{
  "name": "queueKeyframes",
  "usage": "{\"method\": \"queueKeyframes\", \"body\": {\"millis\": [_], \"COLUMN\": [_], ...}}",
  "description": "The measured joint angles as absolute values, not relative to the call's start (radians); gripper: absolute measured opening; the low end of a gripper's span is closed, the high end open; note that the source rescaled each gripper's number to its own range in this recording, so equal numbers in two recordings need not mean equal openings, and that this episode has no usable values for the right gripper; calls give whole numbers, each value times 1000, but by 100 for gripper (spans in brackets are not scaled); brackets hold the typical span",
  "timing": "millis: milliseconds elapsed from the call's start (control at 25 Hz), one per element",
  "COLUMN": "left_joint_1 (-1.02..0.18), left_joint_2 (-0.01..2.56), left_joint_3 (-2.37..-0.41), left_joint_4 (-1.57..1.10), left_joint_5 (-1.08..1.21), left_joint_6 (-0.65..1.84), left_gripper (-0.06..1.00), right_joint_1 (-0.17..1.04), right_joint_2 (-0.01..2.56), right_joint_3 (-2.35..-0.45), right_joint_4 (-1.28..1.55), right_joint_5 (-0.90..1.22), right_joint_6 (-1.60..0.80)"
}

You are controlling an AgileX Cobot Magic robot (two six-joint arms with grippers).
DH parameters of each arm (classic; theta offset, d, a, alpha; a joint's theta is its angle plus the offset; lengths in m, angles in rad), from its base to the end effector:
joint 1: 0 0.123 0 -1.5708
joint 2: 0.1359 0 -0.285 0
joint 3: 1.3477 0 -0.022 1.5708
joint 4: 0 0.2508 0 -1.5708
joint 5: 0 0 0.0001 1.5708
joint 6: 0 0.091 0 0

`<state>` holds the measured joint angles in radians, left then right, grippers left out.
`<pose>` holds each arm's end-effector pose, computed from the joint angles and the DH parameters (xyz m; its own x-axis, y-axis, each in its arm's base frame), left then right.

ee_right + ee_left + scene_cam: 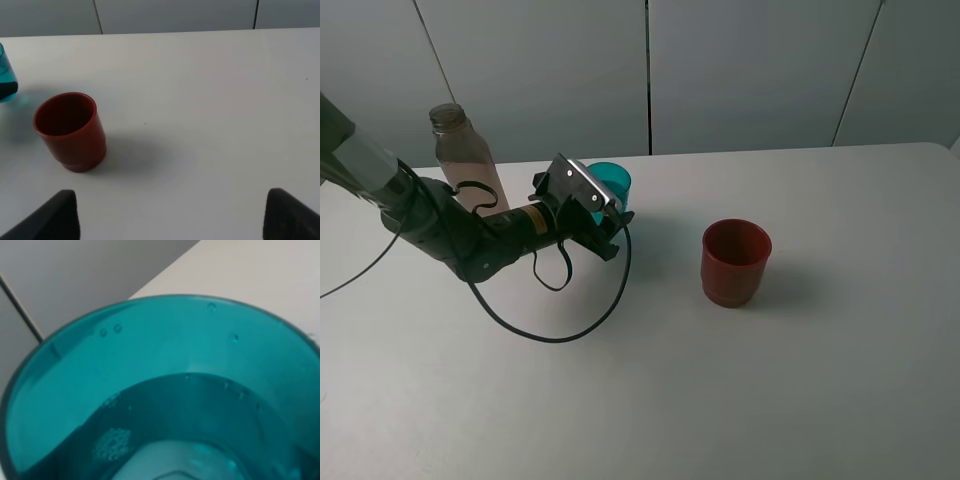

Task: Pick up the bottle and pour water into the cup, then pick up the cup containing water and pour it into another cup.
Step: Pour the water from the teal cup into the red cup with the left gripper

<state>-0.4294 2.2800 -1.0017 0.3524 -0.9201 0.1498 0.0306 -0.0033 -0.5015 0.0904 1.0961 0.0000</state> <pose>0.3625 -0.1934 0.0613 -0.0217 0.3914 -0.9200 0.6932 0.6690 0.2682 -0.0074 0.0071 0.2751 -0.4851 0.0264 -0.8741 -0.0808 0.9939 0.0749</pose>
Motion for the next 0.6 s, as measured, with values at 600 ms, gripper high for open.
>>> {"method": "queueKeyframes", "body": {"millis": [600], "left_joint_1": [-470], "left_joint_2": [2089], "left_joint_3": [-1002], "left_joint_4": [711], "left_joint_5": [-712], "left_joint_6": [142], "left_gripper": [25], "right_joint_1": [31], "right_joint_2": [-3], "right_joint_3": [-501], "right_joint_4": [90], "right_joint_5": [1096], "right_joint_6": [0]}}
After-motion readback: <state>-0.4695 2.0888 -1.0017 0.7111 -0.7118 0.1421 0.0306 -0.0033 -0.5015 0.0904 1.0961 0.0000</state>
